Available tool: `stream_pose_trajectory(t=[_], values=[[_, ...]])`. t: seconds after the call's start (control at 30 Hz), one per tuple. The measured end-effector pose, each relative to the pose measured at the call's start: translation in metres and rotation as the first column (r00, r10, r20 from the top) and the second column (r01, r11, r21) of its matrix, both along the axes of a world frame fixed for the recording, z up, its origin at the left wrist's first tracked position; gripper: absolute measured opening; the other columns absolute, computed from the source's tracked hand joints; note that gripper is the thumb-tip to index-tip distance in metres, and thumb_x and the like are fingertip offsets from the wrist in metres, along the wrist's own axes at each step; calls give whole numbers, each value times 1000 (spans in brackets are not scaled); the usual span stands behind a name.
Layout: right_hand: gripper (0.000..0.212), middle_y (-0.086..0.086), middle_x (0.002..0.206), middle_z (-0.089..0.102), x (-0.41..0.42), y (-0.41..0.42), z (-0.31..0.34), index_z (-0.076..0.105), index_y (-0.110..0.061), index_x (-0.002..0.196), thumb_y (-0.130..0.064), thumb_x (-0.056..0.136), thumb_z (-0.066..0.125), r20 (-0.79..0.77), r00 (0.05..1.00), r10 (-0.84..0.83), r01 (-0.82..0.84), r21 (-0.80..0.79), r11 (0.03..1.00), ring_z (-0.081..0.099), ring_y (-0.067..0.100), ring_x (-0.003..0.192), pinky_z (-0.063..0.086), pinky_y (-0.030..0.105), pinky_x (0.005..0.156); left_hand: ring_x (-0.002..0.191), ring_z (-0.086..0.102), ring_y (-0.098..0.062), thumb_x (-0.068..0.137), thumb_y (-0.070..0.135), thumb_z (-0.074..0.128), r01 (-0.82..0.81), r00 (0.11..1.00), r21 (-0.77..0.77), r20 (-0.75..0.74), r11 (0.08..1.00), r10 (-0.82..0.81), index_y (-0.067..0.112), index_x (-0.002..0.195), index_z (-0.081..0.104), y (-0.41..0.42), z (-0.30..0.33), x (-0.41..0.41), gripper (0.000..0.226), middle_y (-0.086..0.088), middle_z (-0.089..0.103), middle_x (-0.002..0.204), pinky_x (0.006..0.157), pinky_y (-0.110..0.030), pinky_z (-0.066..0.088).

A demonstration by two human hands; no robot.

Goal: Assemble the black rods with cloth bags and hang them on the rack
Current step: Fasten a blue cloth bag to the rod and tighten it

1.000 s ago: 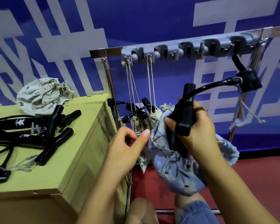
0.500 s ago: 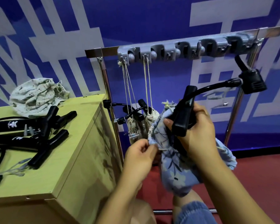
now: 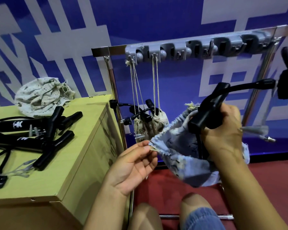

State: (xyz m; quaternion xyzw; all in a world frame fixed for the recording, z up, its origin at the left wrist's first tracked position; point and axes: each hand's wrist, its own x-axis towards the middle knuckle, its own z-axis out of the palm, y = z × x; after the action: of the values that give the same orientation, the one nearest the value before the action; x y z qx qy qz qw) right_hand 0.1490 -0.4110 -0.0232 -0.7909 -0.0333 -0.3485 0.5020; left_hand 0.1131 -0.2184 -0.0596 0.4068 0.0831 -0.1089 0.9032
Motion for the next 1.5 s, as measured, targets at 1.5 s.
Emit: stream_pose_trajectory(t=[1.5], values=[[30, -6, 94, 63, -16, 34, -3, 67, -25, 69, -2, 84, 54, -267, 776, 571, -541, 183, 821, 58, 5, 81, 42, 14, 70, 55, 62, -8, 71, 18, 70, -574, 792, 265, 418, 775, 444, 19, 68, 65, -24, 43, -12, 6, 6, 66, 60, 52, -20, 51]])
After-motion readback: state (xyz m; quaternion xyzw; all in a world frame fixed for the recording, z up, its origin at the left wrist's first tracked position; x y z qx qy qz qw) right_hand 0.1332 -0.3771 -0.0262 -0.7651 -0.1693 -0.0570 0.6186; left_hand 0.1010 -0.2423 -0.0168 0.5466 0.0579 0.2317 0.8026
